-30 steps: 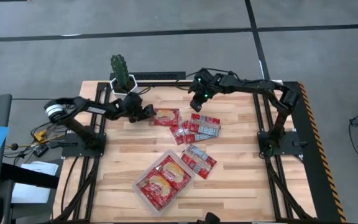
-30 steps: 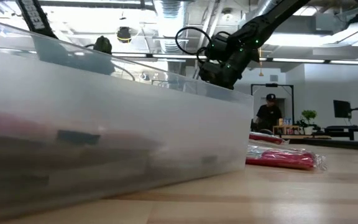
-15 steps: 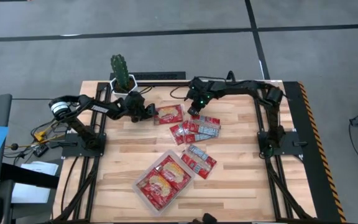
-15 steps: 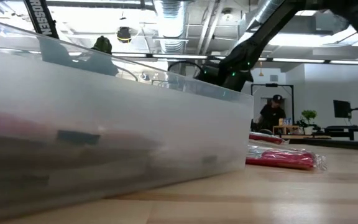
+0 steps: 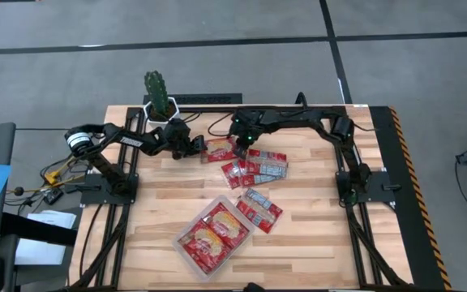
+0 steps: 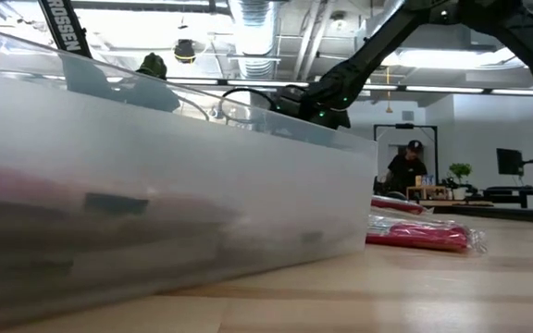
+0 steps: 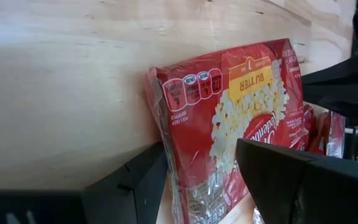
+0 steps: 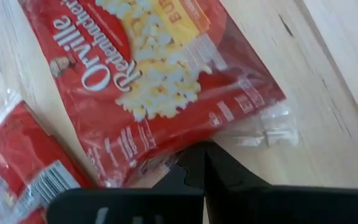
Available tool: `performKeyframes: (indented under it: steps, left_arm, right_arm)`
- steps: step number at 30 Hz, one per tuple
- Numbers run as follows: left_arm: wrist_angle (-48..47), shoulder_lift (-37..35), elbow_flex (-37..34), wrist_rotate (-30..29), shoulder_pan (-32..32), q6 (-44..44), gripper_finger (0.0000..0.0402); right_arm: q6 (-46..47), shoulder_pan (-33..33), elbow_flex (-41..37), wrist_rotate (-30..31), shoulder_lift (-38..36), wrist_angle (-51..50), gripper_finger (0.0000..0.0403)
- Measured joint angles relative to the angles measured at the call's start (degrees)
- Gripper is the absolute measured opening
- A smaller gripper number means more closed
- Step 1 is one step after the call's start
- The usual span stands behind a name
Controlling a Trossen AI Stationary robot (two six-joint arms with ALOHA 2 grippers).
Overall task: Sort popcorn bags into baskets
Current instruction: Put the red popcorn bag into the transparent bin
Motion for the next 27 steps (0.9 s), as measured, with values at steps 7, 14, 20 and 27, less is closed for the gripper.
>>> performKeyframes:
  steps: [7,14,20,27]
  left_arm:
    - [2.98,0.1,-0.08,-0.12,-0.06,-0.31,0.0187]
    - [3.95,0.13,-0.09,-1.45,-1.74,0.03,0.0147]
    - [3.36,0.09,-0.02,-2.52,-2.84,1.12,0.0066]
    - [4.75,-0.66,-0.13,-2.31,-2.47,0.24,0.0003]
  right_arm:
    - [-1.44,-0.56,0.12,-1.93,0.16,-0.76,0.0029]
    - [-2.65,-0.66,0.09,-2.37,0.0,-1.72,0.0012]
    - [-2.62,-0.66,0.05,-2.37,0.0,-1.98,0.002]
    - [-2.54,-1.53,-0.47,-3.61,-4.11,-4.38,0.0029]
